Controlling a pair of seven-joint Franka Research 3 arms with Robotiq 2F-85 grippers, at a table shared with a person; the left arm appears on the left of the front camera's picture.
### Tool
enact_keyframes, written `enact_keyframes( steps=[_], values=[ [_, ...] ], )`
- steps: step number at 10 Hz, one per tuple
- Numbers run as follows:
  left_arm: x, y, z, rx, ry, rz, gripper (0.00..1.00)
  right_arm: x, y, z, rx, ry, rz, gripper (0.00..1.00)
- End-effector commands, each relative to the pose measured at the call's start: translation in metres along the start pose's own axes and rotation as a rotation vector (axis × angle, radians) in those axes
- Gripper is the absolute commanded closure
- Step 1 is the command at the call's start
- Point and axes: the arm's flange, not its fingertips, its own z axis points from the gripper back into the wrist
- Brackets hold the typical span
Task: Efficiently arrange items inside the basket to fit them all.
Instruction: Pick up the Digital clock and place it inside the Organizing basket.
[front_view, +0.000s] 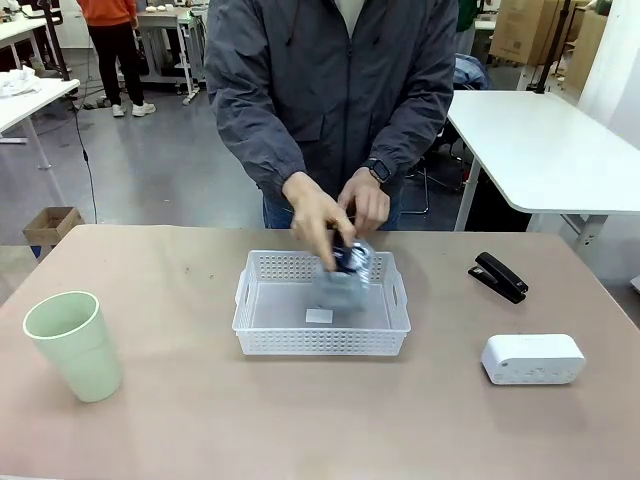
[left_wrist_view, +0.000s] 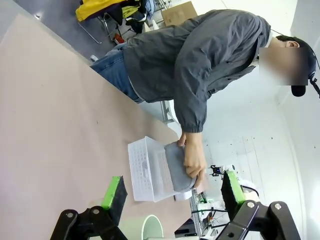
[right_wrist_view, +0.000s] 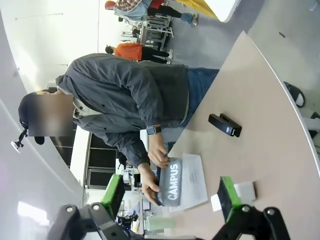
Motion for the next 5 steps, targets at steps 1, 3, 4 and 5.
enact_keyframes(
  steps=[1, 3, 4, 5],
  values=[
    [0.0003, -0.0015, 0.0004, -0.006, 0.015, -0.001, 0.00, 0.0014, -0.0031, -0.0008, 0.014, -0.011, 0.019, 0.00],
    [0.0003, -0.0015, 0.0004, -0.006, 0.015, -0.001, 0.00, 0.0014, -0.0031, -0.0008, 0.014, -0.011, 0.019, 0.00],
    [0.0003, -0.0015, 0.0004, -0.006, 0.015, -0.001, 0.00, 0.0014, -0.0031, -0.0008, 0.014, -0.011, 0.019, 0.00],
    [0.0003, -0.0015, 0.0004, -0.006, 0.015, -0.001, 0.00, 0.0014, -0.0031, -0.0008, 0.014, -0.011, 0.019, 0.00]
  ],
)
